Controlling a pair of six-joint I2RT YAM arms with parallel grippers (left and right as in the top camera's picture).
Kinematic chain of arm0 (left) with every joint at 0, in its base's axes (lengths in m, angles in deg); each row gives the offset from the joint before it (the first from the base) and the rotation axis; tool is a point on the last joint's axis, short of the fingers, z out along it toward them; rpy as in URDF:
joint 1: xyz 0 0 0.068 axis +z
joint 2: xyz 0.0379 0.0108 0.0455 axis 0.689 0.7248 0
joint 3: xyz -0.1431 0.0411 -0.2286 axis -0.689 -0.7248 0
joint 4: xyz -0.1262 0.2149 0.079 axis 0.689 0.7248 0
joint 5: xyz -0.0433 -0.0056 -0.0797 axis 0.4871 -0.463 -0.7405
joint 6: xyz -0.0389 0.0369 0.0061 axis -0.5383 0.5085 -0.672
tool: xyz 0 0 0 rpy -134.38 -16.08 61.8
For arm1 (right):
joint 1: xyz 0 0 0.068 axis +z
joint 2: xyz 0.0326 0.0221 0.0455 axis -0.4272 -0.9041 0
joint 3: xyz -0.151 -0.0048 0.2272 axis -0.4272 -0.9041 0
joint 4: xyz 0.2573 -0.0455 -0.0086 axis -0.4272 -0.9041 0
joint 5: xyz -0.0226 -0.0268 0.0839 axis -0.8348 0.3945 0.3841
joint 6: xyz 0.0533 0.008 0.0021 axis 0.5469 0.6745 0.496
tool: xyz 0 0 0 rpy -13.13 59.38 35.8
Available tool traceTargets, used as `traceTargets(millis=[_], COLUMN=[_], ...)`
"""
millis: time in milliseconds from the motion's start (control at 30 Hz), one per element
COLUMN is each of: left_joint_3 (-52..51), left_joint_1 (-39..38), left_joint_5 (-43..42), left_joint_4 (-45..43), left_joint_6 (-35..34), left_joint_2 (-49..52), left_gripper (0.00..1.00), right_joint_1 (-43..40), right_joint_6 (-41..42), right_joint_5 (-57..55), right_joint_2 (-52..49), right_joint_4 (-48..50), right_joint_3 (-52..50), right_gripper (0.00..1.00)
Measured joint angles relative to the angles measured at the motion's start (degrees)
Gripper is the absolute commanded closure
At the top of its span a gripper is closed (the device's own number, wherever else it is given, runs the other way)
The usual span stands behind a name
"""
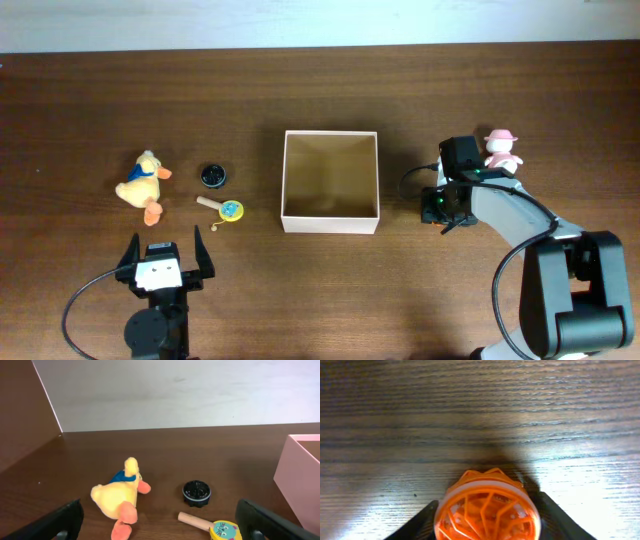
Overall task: Pack container
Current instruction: 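Close right gripper on the orange round toy, then lift orange toy and carry it over the box with right gripper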
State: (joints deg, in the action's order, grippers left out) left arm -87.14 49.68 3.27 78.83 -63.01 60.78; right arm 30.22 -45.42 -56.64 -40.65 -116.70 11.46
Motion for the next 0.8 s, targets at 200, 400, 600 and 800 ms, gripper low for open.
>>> traceTargets(millis=[200, 400, 600, 800], left_joint_3=[0.0, 0.0, 0.0, 0.0], left_joint_1=[0.0, 0.0, 0.0, 0.0], left_joint_5=[0.0, 0.0, 0.0, 0.0], left_joint_4=[0.0, 0.0, 0.0, 0.0], left_joint_6=[0.0, 0.0, 0.0, 0.0], left_joint_2=[0.0, 0.0, 0.0, 0.0], left_gripper=[0.01, 0.01, 0.01, 0.01], right_joint_1=[0.02, 0.02, 0.02, 0.07], right_joint_6=[0.11, 0.13, 0.11, -0.07], right_joint_5=[0.02, 0.02, 0.02, 0.02], right_joint_2=[0.0, -0.15, -1.05, -1.09], right_joint_4=[0.04, -2.43, -10.64, -19.67], right_joint_3=[0.0, 1.07, 10.25, 25.31], right_gripper=[0.62, 0.63, 0.64, 0.68])
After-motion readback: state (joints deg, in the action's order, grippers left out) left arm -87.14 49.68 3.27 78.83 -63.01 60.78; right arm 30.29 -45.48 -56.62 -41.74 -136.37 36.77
